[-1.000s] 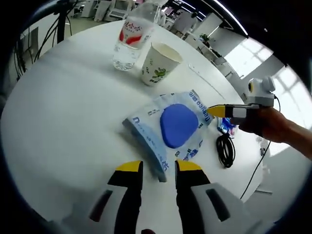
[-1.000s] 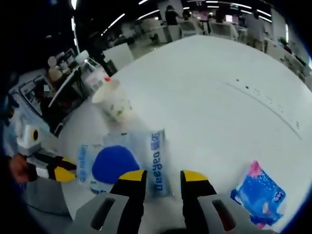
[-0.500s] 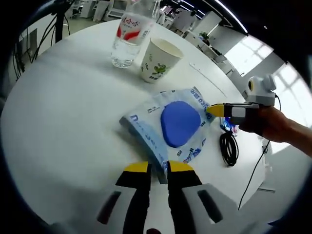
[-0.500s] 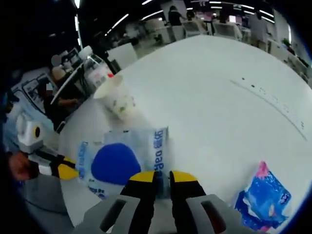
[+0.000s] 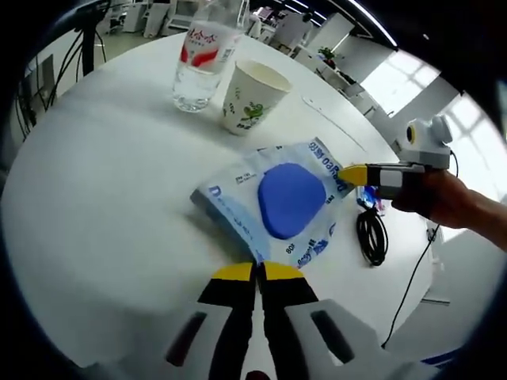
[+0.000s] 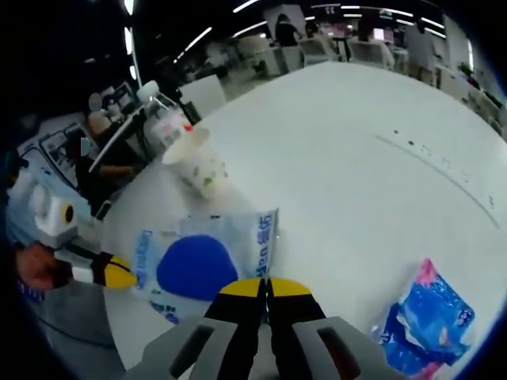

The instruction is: Arrange the tabletop items into an orderly group along one side of the table until the central work area is clear of visible clutter.

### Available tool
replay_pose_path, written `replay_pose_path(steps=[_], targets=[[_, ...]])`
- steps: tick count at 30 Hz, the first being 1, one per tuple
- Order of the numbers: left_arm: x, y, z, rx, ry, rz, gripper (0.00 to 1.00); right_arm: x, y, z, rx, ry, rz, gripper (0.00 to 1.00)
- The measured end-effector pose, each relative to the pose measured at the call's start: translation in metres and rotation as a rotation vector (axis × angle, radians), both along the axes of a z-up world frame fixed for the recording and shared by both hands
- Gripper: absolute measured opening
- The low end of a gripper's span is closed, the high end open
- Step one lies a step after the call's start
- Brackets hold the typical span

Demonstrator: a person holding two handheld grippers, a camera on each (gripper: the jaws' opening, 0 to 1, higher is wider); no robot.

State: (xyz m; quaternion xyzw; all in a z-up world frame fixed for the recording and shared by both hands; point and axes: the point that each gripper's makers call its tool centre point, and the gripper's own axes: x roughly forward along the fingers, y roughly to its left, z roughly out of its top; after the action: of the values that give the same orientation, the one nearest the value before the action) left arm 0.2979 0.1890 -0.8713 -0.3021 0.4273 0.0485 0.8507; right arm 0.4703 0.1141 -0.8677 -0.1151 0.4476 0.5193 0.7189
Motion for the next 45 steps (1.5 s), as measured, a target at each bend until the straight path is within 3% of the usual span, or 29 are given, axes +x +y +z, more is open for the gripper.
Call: replay_pose_path(steps=[14, 28, 34, 45], targets=[[0.016, -0.004, 0.015, 0.023, -0.028, -0.067, 0.00, -0.001, -0.025, 0.016, 0.023, -0.032, -0.047, 0.00], [0.044, -0.017, 0.027, 0.052, -0.054, -0.162, 0.00, -0.006, -0.070, 0.040, 0.065, -0.038, -0.184, 0.00], [0.050, -0.024, 0.037, 0.069, -0.062, -0.197, 0.00, 0.009, -0.082, 0.037, 0.074, -0.043, -0.215, 0.00], [0.058, -0.027, 0.044, 0.088, -0.067, -0.229, 0.00, 0.010, -0.092, 0.036, 0.077, -0.042, -0.246, 0.00]])
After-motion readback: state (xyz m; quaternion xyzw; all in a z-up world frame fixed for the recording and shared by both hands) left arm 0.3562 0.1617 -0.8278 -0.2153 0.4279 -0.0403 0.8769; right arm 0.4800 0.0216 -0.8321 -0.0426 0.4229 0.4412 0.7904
